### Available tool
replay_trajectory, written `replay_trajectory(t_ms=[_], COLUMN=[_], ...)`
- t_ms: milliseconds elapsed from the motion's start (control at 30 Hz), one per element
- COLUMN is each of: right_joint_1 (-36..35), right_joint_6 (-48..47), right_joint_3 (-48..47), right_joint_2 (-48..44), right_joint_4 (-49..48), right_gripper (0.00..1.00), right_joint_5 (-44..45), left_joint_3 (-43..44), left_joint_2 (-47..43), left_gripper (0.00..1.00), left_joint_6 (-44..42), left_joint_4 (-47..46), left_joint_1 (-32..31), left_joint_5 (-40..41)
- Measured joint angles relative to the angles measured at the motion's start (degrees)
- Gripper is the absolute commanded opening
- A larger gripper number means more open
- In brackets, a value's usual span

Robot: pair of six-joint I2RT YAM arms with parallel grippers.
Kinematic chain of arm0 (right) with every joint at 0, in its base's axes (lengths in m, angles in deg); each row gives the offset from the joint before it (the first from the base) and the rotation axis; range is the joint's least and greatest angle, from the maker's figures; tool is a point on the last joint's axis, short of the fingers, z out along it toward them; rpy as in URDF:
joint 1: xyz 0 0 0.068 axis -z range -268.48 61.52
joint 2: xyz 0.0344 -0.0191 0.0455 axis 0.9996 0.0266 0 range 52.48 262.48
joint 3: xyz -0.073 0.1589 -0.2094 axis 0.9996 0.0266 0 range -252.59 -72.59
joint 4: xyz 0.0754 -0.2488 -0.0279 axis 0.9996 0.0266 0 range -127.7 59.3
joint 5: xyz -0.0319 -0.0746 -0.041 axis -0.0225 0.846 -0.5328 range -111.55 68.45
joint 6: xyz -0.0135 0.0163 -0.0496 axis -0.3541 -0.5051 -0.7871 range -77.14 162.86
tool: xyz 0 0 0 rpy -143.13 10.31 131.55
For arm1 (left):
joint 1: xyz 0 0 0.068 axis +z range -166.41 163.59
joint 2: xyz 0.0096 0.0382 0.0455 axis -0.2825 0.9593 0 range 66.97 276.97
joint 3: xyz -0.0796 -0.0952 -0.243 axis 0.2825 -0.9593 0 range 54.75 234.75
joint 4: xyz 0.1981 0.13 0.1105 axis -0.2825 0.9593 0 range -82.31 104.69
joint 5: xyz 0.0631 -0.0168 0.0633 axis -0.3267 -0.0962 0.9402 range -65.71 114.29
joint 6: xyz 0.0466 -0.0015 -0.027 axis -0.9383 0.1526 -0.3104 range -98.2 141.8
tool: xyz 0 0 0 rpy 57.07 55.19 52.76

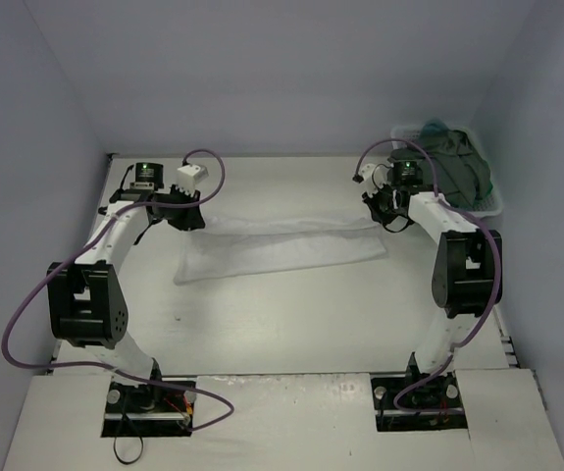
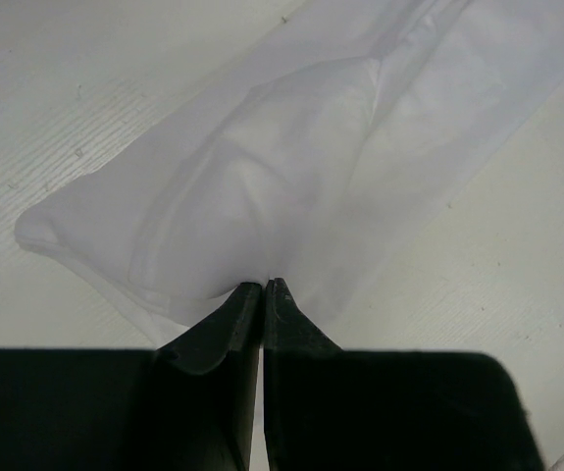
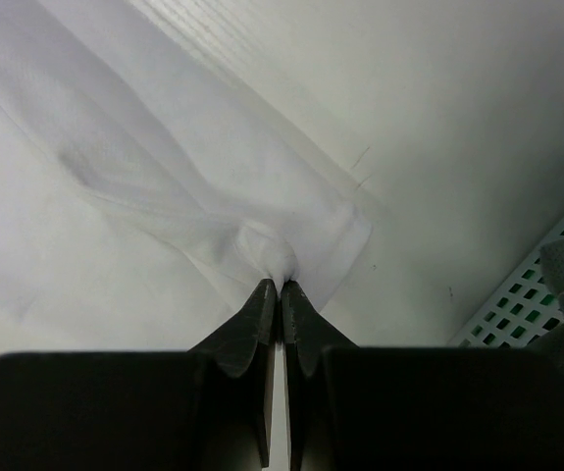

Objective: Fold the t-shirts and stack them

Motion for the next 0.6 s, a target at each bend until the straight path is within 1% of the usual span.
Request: replay_trajectory(t_ms=[167,233,267,300,400,467,600], right_joint_1=[-0.11,-0.48,-0.59,-0.72,-1.31,-1.66,-2.25], right_joint_6=[-1.42,-2.10,-2.25,-2.23,-2.97,-3.13,-3.15], right_joint_3=[0.44,0.61,0.63,0.63,0.63,0.63,0.63], right_joint_2=[-0.02,-0.02,-0.02,-0.02,-0.02,0.00,0.00], right_joint_4=[2.27,3.69,4.26,4.81,6.21,6.97,7.80], right_gripper=[0.00,0.09,0.24,0.30,0.38,0.41,0.41], right_joint_5=[-0.15,-0.13,-0.09,0.09,0.70,0.98,1.38], left_joint_3=[-0.02,-0.02,-0.04,-0.04,-0.79,-1.36,-1.75], left_joint_2=[0.00,0.00,0.00,0.00,0.00,0.02,0.07], left_gripper=[0.00,0.00,0.00,0.00,0.00,0.00,0.00], left_joint_6=[-2.27,-3.17,-3.69,-4.13,-5.42,-6.03,-7.17], left_joint_4=[2.78,3.80,4.44,5.01,6.16,7.15,8.81], left_joint_1=[0.00,0.00,0.00,0.00,0.00,0.00,-0.07], left_joint_5=[-0.42,-0.63,-0.70,-0.83,-1.11,-1.16,-1.29])
